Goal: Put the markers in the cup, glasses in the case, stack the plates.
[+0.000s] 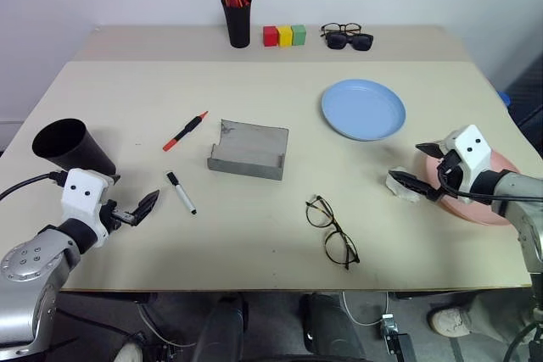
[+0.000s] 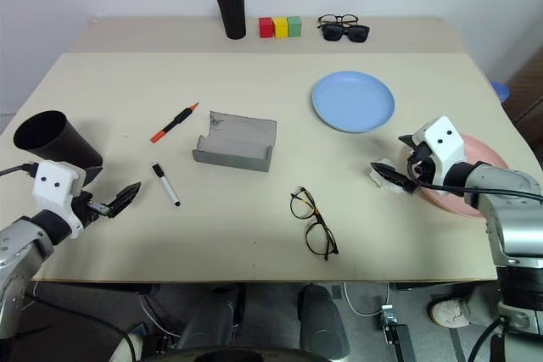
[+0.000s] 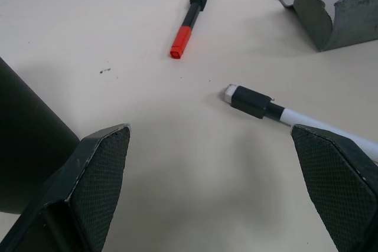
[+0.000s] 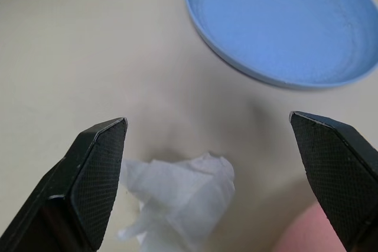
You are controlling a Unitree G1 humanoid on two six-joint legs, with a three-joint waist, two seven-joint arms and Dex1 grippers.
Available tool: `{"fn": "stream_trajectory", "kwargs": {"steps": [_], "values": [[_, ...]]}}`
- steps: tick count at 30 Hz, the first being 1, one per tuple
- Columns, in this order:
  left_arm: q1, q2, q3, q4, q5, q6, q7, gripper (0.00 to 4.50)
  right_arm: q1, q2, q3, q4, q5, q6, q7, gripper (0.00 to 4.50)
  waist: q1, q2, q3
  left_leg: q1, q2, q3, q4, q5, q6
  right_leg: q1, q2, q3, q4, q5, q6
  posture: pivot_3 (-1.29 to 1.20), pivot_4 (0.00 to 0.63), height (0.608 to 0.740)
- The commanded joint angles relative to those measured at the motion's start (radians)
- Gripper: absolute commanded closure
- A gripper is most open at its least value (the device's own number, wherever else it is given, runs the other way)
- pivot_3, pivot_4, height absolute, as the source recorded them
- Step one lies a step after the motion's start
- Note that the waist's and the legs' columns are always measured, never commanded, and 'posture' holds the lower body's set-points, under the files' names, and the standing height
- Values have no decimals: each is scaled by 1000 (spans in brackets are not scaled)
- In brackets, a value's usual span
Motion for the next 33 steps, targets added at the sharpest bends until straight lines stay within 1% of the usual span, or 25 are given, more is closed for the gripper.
{"fn": "stream_trajectory", "kwargs": {"steps": [1,7,10,12,14,16,18,19,21,23,26,31,33], "values": [[-12,-5,20,-31,-12,10,14,39,-23,13,5,-31,8,-27,-10,0,0,0,0,0,0,0,0,0,0,0,0,0,0,0,0,0,150,740],[-31,-24,7,-86,-21,61,46,39,-62,62,74,-62,14,-27,-17,0,0,0,0,0,0,0,0,0,0,0,0,0,0,0,0,0,150,740],[-53,-54,-16,-155,-59,163,97,39,-89,112,164,-113,5,-29,-9,0,-1,0,0,0,0,-1,0,0,0,0,0,0,0,2,3,0,150,740],[-84,-82,-63,-222,-67,274,169,39,-120,162,246,-150,-2,-27,-3,0,-2,0,0,0,0,-1,0,0,0,0,0,0,0,2,3,0,150,740],[-133,-124,-141,-283,-14,364,279,39,-161,235,337,-177,3,-22,7,0,-2,0,0,0,0,-1,1,0,0,1,1,0,1,2,4,0,150,740],[-212,-224,-171,-304,29,501,437,39,-188,304,422,-197,0,-15,9,0,-2,0,0,1,0,-2,1,0,0,2,1,0,0,3,6,0,150,740],[-268,-293,-159,-314,56,636,532,39,-202,341,477,-217,-15,-11,8,0,-1,-1,-1,1,0,-3,2,0,0,2,2,0,1,5,9,0,150,740],[-292,-307,-169,-320,69,693,556,39,-209,355,495,-226,-16,-10,9,0,-1,-1,-1,1,0,-4,2,0,0,2,2,0,1,5,9,0,150,740],[-361,-375,-176,-312,111,835,636,39,-224,387,534,-226,-21,-15,8,0,2,-1,-1,1,-1,-4,2,0,0,2,2,0,1,5,9,0,150,740],[-406,-432,-171,-315,150,916,690,39,-227,404,555,-224,-28,-20,6,0,1,-2,-1,1,-1,-4,2,0,0,2,2,-1,1,5,9,0,150,740],[-437,-468,-164,-324,194,971,718,39,-226,417,571,-227,-32,-20,5,0,-2,-2,-1,1,-1,-4,2,0,0,2,2,-1,2,5,9,0,150,740],[-477,-521,-118,-292,204,1005,693,39,-239,433,583,-218,-34,-21,2,0,-2,-2,-1,1,-1,-4,2,0,-1,1,3,-1,3,5,9,0,150,740],[-487,-516,-116,-270,216,1017,687,551,-240,438,583,-221,-36,-17,-1,0,-3,-2,-1,1,-1,-4,2,0,-1,2,3,-1,2,5,9,0,150,740]]}}
